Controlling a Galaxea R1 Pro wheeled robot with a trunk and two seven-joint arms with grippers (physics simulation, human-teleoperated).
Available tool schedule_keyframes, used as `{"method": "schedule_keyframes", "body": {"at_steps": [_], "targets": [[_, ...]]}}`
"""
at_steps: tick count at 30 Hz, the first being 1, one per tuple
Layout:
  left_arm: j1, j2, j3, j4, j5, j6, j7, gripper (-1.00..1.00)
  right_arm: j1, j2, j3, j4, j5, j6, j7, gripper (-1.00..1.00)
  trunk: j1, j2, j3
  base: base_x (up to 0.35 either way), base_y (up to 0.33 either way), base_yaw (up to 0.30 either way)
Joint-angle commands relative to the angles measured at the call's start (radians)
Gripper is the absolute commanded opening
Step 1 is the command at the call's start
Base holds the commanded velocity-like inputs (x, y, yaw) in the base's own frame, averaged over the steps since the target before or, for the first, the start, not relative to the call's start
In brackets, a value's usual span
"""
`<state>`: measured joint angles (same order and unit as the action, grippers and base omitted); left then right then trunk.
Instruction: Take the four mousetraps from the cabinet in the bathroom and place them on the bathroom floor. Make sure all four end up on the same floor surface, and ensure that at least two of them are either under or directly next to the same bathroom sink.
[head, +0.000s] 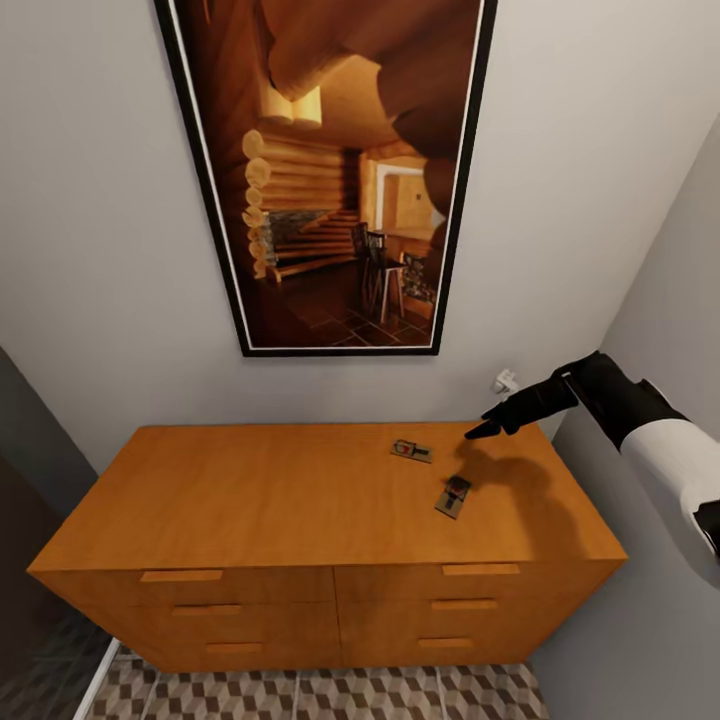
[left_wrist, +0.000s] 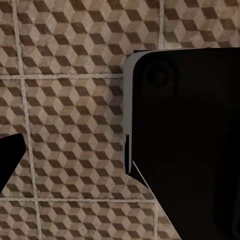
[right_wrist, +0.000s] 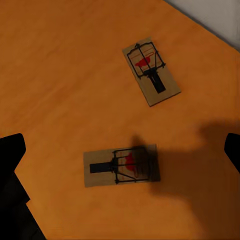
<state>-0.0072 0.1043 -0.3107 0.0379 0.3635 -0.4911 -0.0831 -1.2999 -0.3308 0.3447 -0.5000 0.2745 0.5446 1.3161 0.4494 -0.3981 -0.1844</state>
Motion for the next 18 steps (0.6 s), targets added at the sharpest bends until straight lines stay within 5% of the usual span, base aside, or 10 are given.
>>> {"method": "schedule_keyframes", "body": {"at_steps": [1, 18], "targets": [[-0.001, 0.0, -0.005, 0.002, 0.011, -0.004, -0.009, 1.0, 0.002, 0.0, 0.003, -0.002, 0.002, 0.009, 0.003, 1.0, 0.001, -0.002, -0.002, 0.008, -0.009, 0.0], [-0.001, 0.0, -0.005, 0.002, 0.011, -0.004, -0.01, 1.0, 0.009, 0.017, 0.004, -0.001, 0.003, 0.009, 0.003, 1.0, 0.001, -0.002, -0.002, 0.118, -0.001, 0.0]]}}
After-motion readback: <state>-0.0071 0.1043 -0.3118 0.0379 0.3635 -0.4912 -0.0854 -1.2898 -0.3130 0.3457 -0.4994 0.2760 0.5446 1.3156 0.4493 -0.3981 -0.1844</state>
